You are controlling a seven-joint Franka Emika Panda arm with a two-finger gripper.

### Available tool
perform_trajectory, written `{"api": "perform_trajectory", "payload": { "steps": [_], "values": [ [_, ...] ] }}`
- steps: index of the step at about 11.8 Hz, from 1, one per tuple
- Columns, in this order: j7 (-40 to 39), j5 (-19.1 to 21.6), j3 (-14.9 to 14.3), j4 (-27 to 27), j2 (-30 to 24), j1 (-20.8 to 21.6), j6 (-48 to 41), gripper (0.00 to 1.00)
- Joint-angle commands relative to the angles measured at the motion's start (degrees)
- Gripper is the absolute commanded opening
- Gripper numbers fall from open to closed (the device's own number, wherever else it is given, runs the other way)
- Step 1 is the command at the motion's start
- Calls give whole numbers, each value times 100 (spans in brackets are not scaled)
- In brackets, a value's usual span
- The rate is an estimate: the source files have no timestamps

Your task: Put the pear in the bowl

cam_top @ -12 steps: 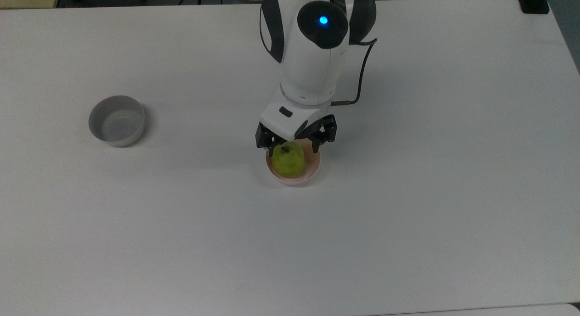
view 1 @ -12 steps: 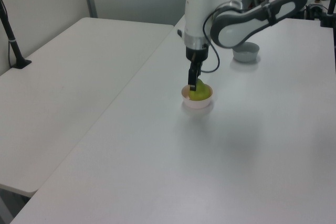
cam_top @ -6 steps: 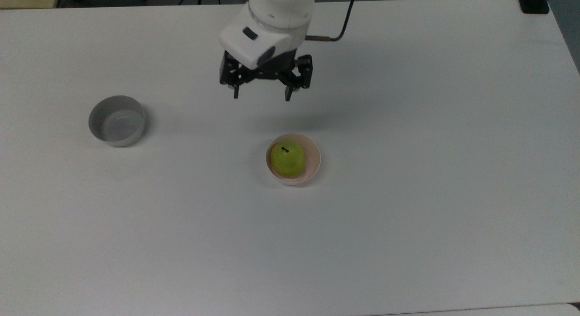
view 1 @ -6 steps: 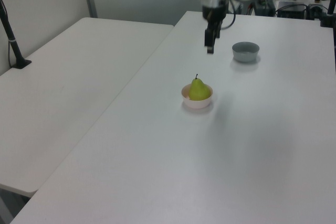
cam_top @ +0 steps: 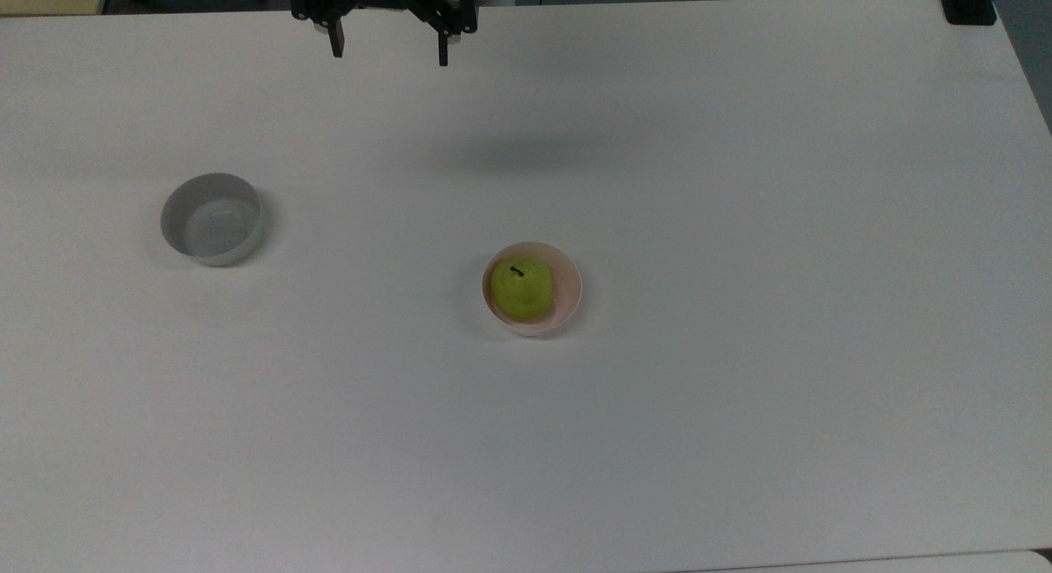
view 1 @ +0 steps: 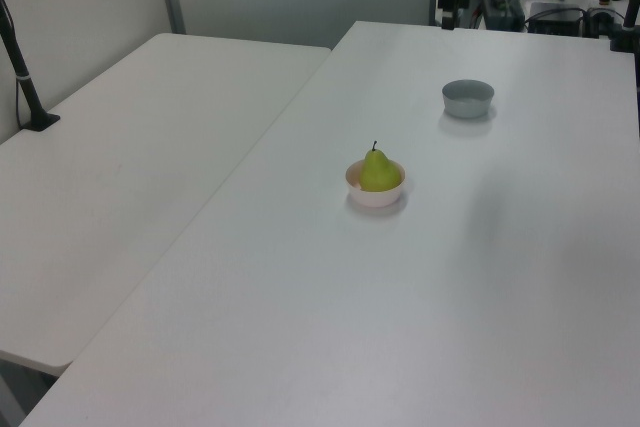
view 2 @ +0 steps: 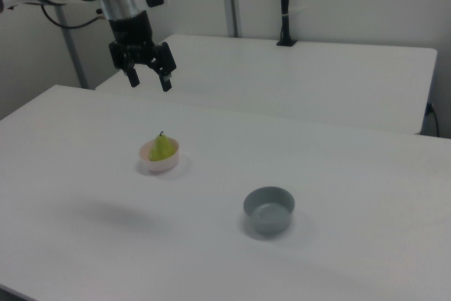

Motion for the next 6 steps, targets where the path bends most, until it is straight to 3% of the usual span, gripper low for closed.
{"api": "perform_trajectory", "payload": {
  "steps": [1, 4, 6],
  "values": [
    [-131, 113, -96, -290, -356, 11, -165, 100],
    [-44, 384, -437, -290, -392, 255, -218, 100],
    [-44, 394, -1096, -290, -374, 984, -192, 100]
  ]
}}
